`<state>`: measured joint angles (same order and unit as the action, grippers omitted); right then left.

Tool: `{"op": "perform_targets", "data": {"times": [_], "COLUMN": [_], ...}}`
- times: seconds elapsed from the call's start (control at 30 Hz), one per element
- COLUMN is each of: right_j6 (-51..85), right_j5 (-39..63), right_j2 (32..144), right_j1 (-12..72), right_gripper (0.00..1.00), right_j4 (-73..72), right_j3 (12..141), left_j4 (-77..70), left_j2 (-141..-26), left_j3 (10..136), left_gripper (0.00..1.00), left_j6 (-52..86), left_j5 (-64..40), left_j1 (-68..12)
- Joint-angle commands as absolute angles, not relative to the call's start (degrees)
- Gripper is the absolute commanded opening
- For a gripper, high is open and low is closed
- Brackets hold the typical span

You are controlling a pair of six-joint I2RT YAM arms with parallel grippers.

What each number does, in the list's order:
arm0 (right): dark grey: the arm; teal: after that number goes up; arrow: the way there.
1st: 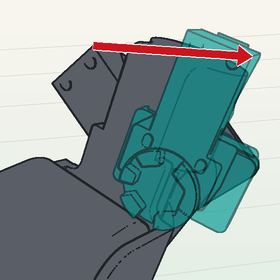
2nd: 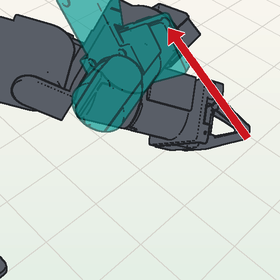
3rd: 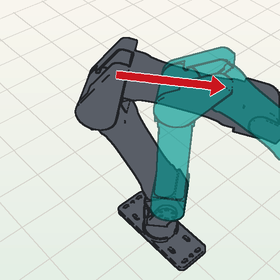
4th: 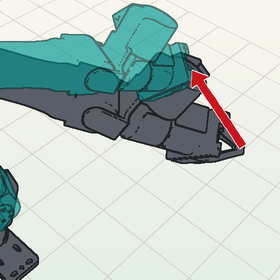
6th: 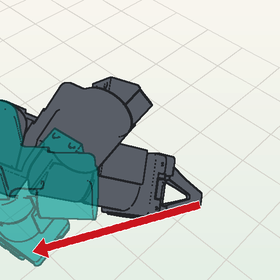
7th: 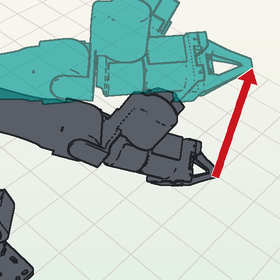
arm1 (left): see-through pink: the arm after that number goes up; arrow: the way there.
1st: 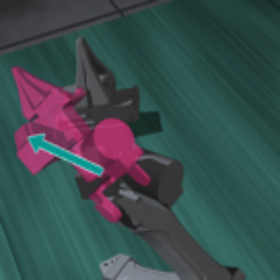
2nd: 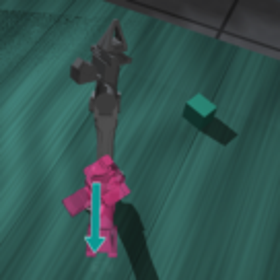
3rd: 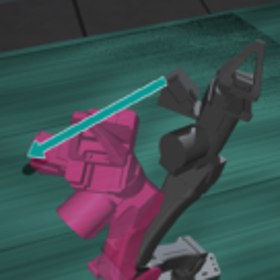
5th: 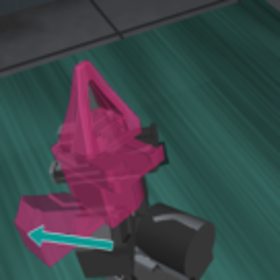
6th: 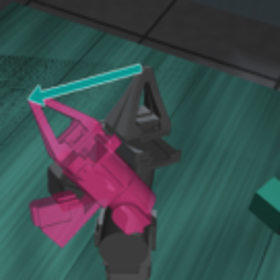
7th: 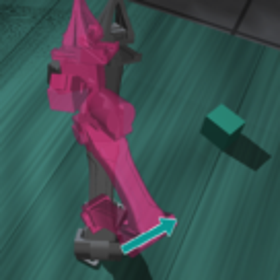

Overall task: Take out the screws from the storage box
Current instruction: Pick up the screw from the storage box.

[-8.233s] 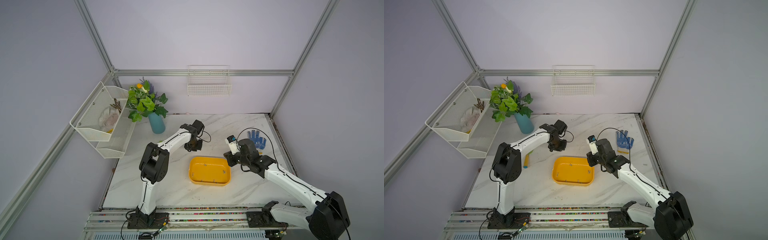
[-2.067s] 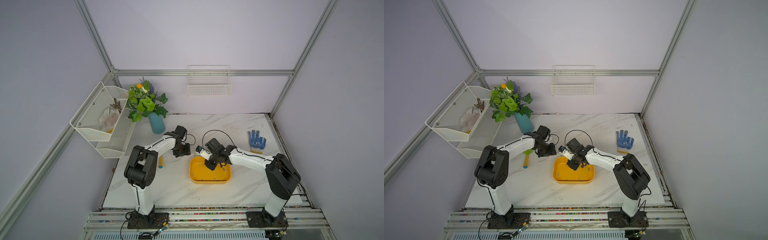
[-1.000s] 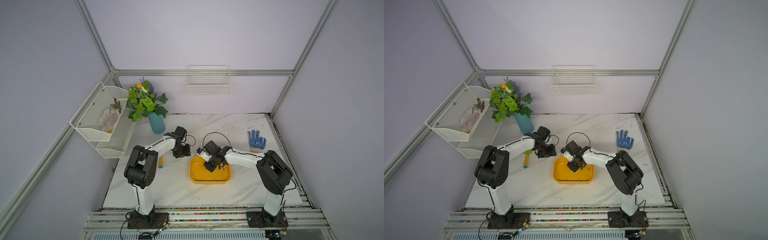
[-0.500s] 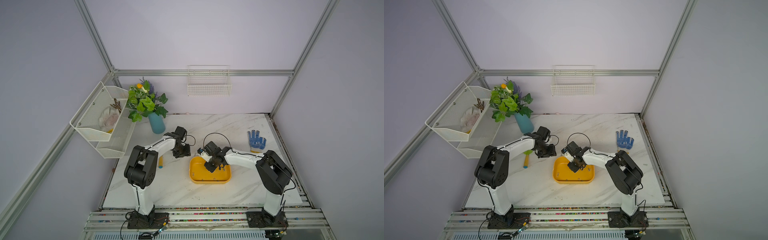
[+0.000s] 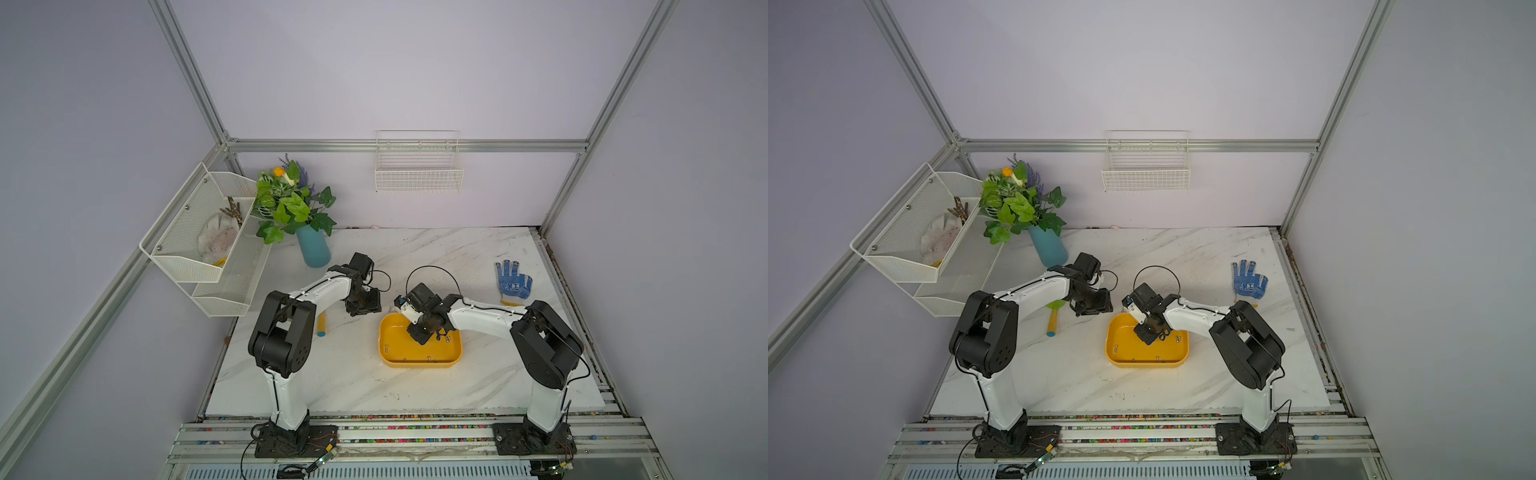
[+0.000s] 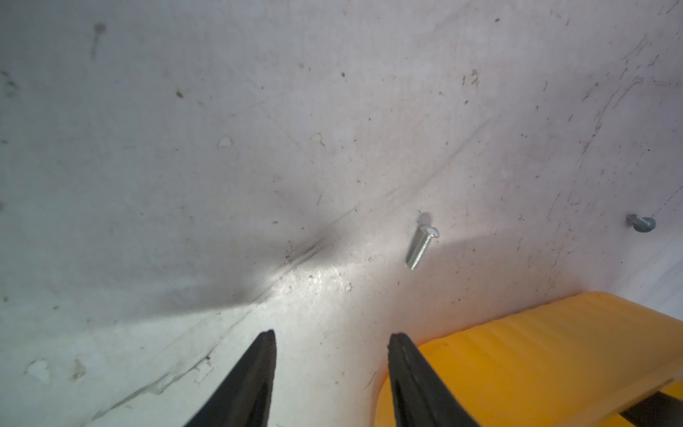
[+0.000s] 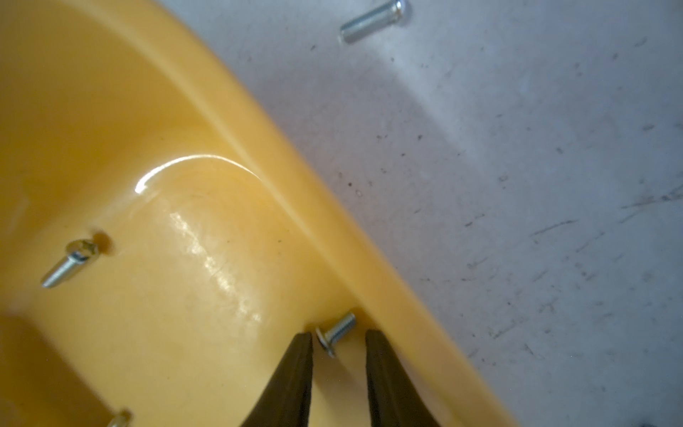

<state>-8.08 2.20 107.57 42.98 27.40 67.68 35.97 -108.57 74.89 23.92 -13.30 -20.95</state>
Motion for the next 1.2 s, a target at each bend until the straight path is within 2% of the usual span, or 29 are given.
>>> {"op": "perform_targets", "data": {"times": [0.0,0.63,1.17], "right_j6": [-8.11,-7.31,-8.9], "right_j5": [3.03,1.99,-1.37], "right_j2": [109.29,110.94,111.92], "right_j1": [43.86,44.88,45.0], "right_gripper": [0.32,0.31,0.23], "right_j4": [27.62,26.73,27.33], "right_j3": [68.11,67.17,66.59], "left_j4": [36.65,36.73,37.25], "left_j2": [-108.85,-109.16,-109.03], "left_j3": [72.16,72.22,72.51], "left_gripper": [0.54,0.54,0.54], "left_j6": [23.03,22.85,22.5], "left_j5": [-13.84,-13.69,-13.37], "left_j1": [-20.57,-20.57,-20.54]}}
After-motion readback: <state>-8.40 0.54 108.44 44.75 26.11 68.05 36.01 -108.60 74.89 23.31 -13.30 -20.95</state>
